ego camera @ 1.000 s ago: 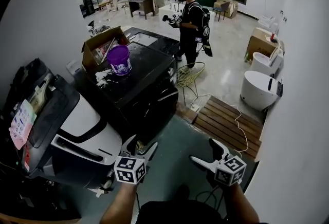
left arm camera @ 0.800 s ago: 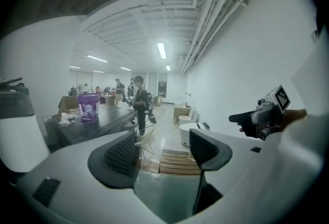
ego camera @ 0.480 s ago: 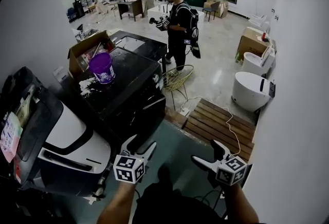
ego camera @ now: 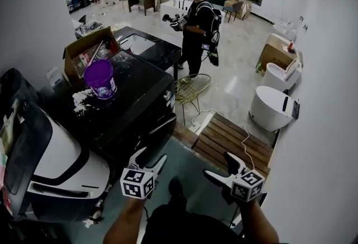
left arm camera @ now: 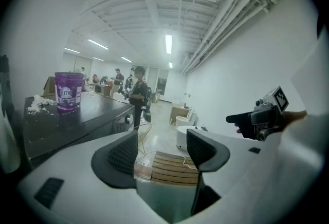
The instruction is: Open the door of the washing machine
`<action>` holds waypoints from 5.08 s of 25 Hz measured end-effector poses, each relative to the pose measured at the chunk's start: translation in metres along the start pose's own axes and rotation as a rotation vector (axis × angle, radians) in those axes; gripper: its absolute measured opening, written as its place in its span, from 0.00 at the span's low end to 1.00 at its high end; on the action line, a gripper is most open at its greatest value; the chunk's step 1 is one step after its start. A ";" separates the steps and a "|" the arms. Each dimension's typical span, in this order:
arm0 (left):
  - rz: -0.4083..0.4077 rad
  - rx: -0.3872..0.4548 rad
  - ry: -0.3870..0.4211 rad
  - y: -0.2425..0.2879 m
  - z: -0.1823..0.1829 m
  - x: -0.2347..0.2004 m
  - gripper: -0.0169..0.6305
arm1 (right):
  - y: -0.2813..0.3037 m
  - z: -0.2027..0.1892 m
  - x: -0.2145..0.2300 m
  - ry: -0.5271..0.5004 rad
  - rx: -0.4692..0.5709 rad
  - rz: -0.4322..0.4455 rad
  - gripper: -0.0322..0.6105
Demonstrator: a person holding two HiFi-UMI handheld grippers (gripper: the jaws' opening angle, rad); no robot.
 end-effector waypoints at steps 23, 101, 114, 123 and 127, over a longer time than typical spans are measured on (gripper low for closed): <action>0.073 0.061 -0.106 0.073 0.097 -0.122 0.44 | 0.182 0.146 0.031 -0.177 -0.193 0.197 0.85; 0.510 -0.151 -0.694 0.217 -0.070 -0.177 0.38 | 0.455 -0.002 0.177 -0.683 -0.809 0.547 0.73; 0.530 -0.162 -0.760 0.222 -0.099 -0.186 0.38 | 0.490 -0.040 0.194 -0.941 -0.899 0.490 0.55; 0.540 -0.156 -0.785 0.216 -0.108 -0.182 0.37 | 0.496 -0.044 0.204 -1.205 -0.855 0.397 0.31; 0.546 -0.155 -0.801 0.216 -0.113 -0.177 0.37 | 0.497 -0.046 0.204 -1.264 -0.834 0.392 0.30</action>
Point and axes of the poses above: the fingertips, and each gripper's own axes: y forward along the fingers, x to its right, z out of its top, the point moved 1 cm from there along -y, backward along the fingers, and after that the axes turned 12 degrees about -x, right-handed, at the moved point
